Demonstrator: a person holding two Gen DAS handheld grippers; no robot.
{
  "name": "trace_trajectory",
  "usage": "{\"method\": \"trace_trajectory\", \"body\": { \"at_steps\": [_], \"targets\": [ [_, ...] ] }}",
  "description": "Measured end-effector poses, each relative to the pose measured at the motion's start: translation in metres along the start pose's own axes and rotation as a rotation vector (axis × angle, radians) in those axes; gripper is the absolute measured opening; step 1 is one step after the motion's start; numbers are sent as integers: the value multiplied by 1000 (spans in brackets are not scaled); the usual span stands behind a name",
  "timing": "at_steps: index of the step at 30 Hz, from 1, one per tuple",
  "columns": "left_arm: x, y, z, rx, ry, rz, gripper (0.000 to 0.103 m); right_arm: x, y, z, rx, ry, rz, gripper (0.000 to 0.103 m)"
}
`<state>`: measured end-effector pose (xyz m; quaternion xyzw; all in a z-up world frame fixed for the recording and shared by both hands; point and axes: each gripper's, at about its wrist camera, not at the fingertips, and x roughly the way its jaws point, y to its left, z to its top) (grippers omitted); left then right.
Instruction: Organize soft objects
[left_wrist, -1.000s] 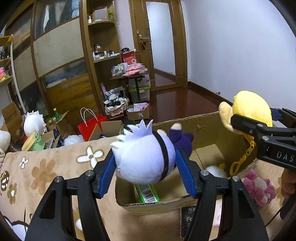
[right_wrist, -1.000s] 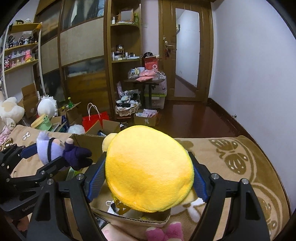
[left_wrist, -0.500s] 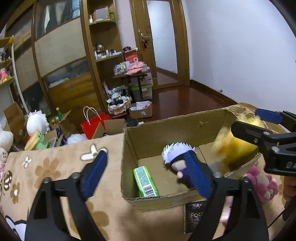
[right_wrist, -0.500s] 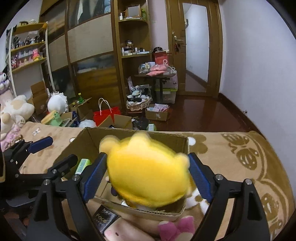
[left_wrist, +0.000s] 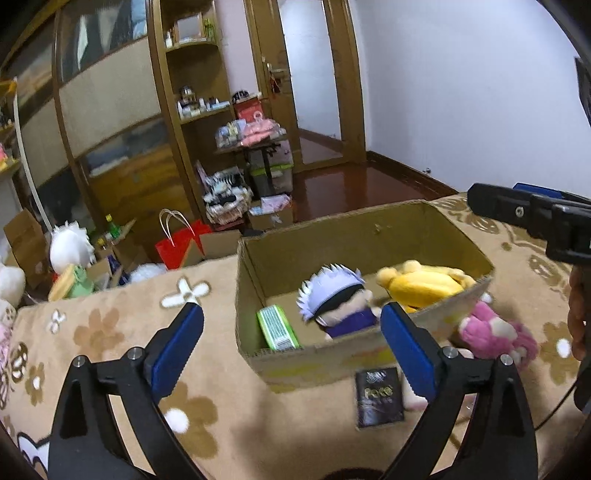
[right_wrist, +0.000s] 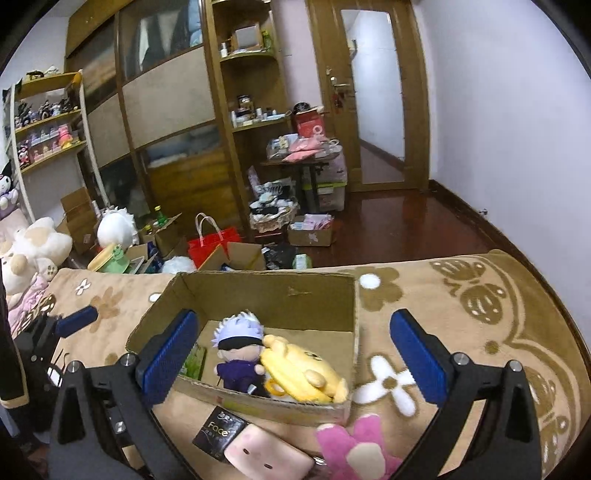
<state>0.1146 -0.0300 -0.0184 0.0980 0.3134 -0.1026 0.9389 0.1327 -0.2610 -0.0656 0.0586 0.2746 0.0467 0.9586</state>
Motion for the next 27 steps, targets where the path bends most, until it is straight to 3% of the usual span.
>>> {"method": "trace_trajectory", "body": {
  "at_steps": [12, 20, 27],
  "targets": [
    [-27, -3, -12, -34, 67, -23, 96, -48, -21, -6, 62, -21, -68, 103],
    [-50, -11, -18, -20, 54, -29, 96, -75, -22, -15, 75, -36, -122, 103],
    [-47, -11, -22, -28, 79, -31, 96, -86, -25, -31, 104, 1, -124, 103]
  ]
}}
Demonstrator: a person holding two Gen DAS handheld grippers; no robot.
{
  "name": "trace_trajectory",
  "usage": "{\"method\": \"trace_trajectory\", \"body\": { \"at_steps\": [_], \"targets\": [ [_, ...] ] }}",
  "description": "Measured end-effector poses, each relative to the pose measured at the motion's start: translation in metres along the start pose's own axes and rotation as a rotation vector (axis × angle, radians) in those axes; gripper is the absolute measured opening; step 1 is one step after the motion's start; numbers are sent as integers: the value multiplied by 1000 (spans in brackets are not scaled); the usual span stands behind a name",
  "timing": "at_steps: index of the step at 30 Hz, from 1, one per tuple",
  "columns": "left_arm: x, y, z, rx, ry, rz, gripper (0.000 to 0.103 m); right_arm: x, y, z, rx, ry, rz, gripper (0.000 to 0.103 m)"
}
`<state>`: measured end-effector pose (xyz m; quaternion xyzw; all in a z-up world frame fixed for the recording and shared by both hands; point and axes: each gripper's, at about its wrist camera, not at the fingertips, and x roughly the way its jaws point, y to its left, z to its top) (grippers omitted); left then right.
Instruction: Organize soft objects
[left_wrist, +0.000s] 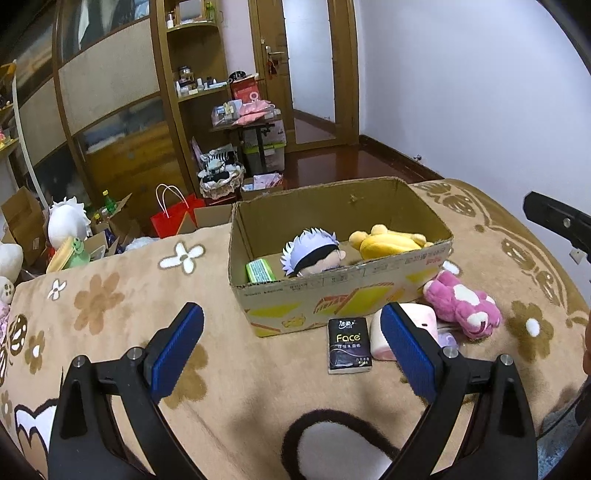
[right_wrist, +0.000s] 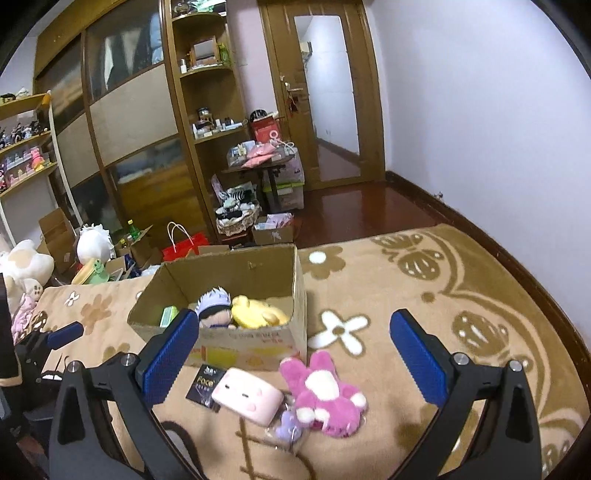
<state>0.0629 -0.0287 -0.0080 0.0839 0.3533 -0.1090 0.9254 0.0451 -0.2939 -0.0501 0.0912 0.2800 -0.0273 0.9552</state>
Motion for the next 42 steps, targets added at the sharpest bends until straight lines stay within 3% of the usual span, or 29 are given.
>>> {"method": "trace_trajectory", "body": {
  "at_steps": [16, 33, 42],
  "targets": [
    [63, -5, -10, -67, 183, -83, 96, 39, -13, -22, 8, 95, -49, 103],
    [120, -4, -22, -88, 324, -61, 96, 90, -27, -44, 41, 208, -83, 103],
    [144, 0, -28, -120, 396, -104, 96, 112, -38, -56, 71, 267, -112, 103]
  ]
}}
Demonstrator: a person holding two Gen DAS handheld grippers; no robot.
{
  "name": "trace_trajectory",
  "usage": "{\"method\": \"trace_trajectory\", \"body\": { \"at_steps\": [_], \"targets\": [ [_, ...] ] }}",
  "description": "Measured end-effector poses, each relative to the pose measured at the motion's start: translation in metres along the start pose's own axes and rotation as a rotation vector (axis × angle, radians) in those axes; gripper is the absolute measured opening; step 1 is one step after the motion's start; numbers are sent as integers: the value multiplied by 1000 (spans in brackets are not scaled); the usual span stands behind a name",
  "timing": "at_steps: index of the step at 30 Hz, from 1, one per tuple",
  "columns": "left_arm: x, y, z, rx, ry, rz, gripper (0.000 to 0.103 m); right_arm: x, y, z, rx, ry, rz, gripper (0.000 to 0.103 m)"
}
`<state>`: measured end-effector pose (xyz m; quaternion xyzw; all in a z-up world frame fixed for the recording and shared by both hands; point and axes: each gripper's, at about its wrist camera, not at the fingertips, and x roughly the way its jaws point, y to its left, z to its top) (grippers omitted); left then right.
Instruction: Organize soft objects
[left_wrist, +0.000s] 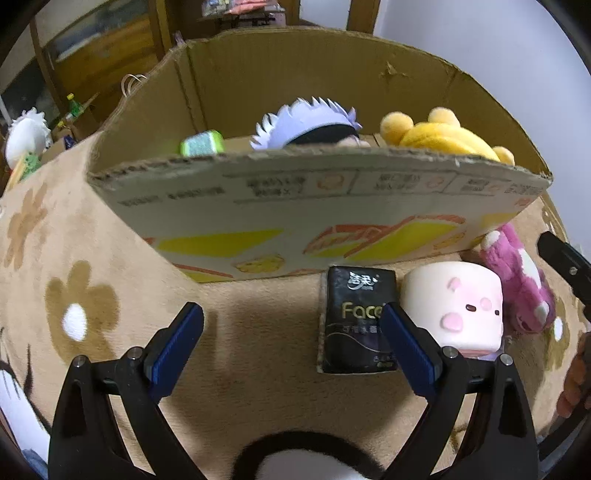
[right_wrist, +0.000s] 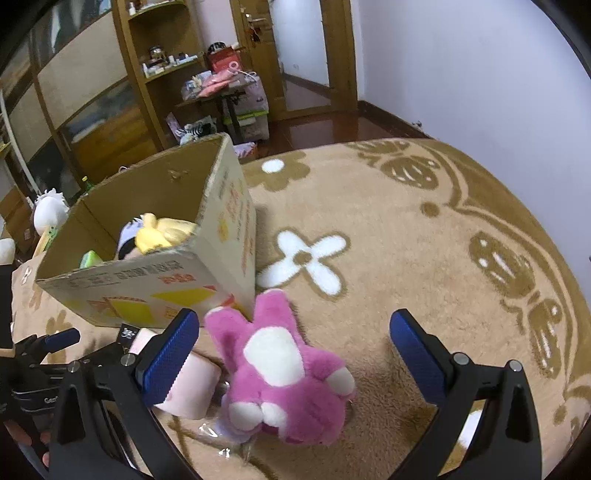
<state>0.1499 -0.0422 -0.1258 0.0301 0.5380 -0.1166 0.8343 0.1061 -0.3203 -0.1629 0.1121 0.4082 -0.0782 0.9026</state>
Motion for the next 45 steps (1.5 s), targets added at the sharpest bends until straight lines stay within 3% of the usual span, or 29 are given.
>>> {"method": "trace_trajectory", "body": {
  "at_steps": [12, 29, 34, 40, 45],
  "targets": [
    [17, 11, 3, -33, 71, -95, 96, 22, -6, -10, 16, 74, -19, 103],
    [25, -8, 5, 11, 79, -82, 96, 28, -2, -14, 2, 116, -4, 103],
    [33, -20, -3, 22, 81, -54, 94, 32, 0, -16, 6, 143, 32, 91],
    [34, -27, -7, 34, 82, -28, 84, 33, 4, -18, -4, 155, 36, 88],
    [35, -34, -15, 64, 80, 11, 73, 37, 10, -24, -18, 198, 50, 79]
  ]
}}
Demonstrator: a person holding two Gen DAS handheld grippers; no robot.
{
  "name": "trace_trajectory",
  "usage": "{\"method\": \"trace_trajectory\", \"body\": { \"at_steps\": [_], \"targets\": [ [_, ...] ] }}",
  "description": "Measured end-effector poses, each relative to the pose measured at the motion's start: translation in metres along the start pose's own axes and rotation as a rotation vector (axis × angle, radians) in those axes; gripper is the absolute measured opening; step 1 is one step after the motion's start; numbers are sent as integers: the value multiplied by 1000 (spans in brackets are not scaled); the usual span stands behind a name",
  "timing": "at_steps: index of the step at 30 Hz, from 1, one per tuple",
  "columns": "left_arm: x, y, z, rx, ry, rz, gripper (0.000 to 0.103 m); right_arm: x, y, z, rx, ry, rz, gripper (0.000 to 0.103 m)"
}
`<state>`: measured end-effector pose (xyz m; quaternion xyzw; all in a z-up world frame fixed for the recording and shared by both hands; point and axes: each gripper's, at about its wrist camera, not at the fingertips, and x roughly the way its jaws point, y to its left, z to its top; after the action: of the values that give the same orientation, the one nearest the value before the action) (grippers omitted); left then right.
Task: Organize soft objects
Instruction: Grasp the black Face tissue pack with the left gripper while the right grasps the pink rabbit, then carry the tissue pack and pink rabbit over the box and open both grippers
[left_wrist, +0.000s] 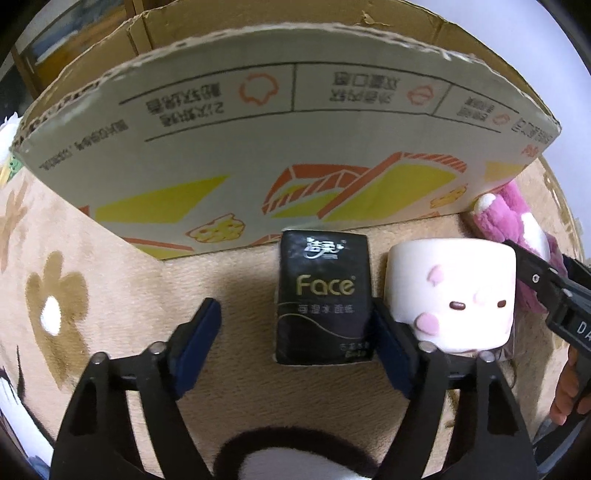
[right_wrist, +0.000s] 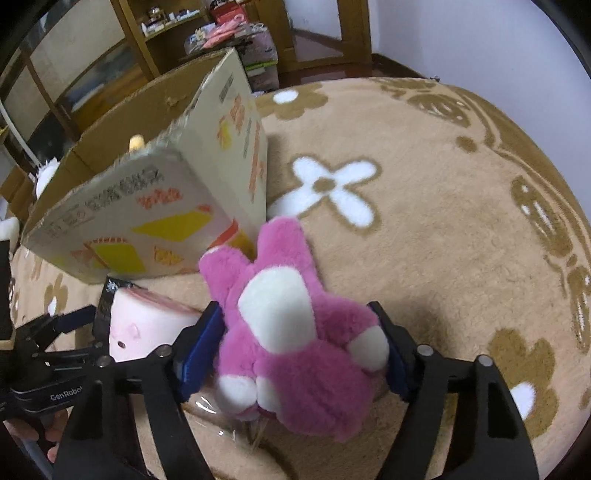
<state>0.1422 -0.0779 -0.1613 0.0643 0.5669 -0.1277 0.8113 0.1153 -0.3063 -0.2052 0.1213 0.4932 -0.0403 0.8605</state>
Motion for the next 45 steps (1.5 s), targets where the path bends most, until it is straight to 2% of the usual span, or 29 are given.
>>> {"method": "trace_trajectory", "body": {
  "at_steps": [2, 4, 8, 9, 19, 22, 26, 28, 33, 38, 39, 45],
  "targets": [
    [0, -4, -2, 8, 1, 12, 70, -1, 3, -1, -22, -2, -12, 77],
    [-2, -7, -3, 11, -3, 14, 62, -3, 5, -1, -33, -6, -16, 74],
    [-4, -13, -6, 15, -8, 14, 53, -8, 9, -2, -59, -25, -27, 69],
    [-6, -13, -7, 17, -9, 12, 46, -11, 11, -3, -66, -29, -27, 69],
    [-36, -34, -17, 63, -50, 47, 45, -38, 16, -2, -73, -98, -16, 67],
    [-53, -40, -19, 69, -93, 59, 45, -48, 15, -2, -66, -122, -29, 67],
    [-78, -41, -24, 53, -174, 78, 45, -66, 21, -5, -88, -173, -96, 66],
    [-96, -34, -29, 39, -201, 64, 45, -76, 25, -6, -98, -205, -112, 66],
    [-125, -28, -40, 13, -305, 59, 45, -102, 28, -4, -103, -290, -115, 66],
    [-151, -21, -42, 32, -450, 100, 45, -128, 32, 1, -99, -374, -103, 66],
    [-151, -11, -38, 32, -474, 100, 45, -132, 32, 2, -101, -388, -101, 66],
    [-172, -5, -32, 36, -557, 91, 45, -151, 40, 10, -122, -462, -86, 66]
  ]
}}
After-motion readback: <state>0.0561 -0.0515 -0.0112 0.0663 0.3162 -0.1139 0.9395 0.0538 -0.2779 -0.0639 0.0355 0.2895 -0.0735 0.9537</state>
